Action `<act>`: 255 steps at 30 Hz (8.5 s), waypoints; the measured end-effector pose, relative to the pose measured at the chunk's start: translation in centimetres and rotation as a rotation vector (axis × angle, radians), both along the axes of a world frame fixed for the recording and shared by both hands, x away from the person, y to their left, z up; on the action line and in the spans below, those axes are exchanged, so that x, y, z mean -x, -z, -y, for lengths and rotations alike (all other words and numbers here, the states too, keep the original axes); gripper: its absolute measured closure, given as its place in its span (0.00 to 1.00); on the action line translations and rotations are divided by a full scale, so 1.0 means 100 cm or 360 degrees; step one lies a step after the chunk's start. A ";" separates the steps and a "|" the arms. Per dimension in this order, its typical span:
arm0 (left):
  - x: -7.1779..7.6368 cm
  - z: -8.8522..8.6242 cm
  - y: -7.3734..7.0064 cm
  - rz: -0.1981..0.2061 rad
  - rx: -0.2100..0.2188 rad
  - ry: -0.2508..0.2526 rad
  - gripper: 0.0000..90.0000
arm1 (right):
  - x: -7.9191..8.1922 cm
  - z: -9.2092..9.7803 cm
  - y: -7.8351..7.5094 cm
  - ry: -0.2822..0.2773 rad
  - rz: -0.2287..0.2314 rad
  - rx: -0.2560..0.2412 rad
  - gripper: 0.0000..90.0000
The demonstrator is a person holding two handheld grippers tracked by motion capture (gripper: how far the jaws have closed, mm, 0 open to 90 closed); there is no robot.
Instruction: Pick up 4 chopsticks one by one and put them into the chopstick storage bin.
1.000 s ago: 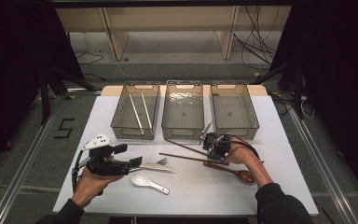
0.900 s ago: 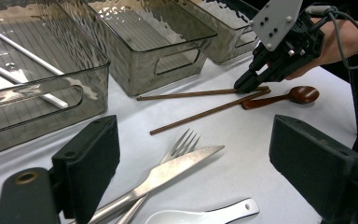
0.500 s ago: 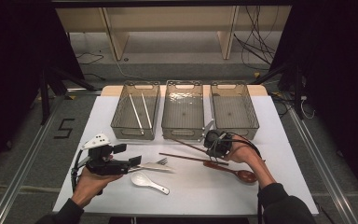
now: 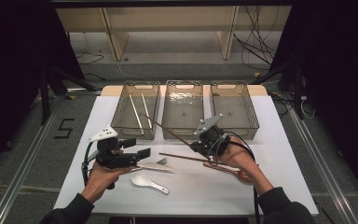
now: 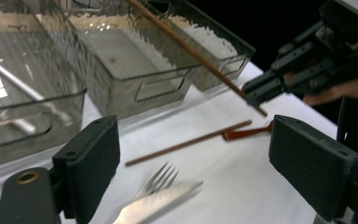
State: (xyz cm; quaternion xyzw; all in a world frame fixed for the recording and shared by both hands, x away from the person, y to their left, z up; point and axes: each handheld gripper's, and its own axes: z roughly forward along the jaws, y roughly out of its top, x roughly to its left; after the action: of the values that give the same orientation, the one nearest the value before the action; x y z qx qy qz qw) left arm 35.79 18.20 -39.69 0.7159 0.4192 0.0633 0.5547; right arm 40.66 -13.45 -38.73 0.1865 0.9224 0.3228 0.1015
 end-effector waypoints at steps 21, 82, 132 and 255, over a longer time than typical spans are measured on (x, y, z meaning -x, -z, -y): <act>-0.033 0.028 0.002 -0.0071 0.0186 0.0041 0.41 | 0.019 -0.031 0.007 0.0097 -0.0019 -0.0338 0.95; -0.127 -0.063 -0.064 -0.0237 0.0220 -0.0295 0.93 | 0.011 0.000 0.012 0.0249 -0.0117 -0.0071 0.37; -0.176 -0.042 -0.007 -0.0525 -0.0257 -0.0357 0.91 | 0.014 -0.001 0.014 0.0221 -0.0127 -0.0060 0.36; 0.002 -0.029 0.012 -0.0010 -0.0247 -0.0024 0.17 | -0.031 -0.014 0.071 -0.0090 -0.0171 0.0718 0.95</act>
State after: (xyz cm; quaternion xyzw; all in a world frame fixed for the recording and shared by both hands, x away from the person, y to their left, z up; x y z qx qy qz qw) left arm 35.62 21.07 -40.85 0.7538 0.4200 0.0975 0.4959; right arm 43.73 -12.08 -45.83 0.1500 0.9801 0.1008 0.0823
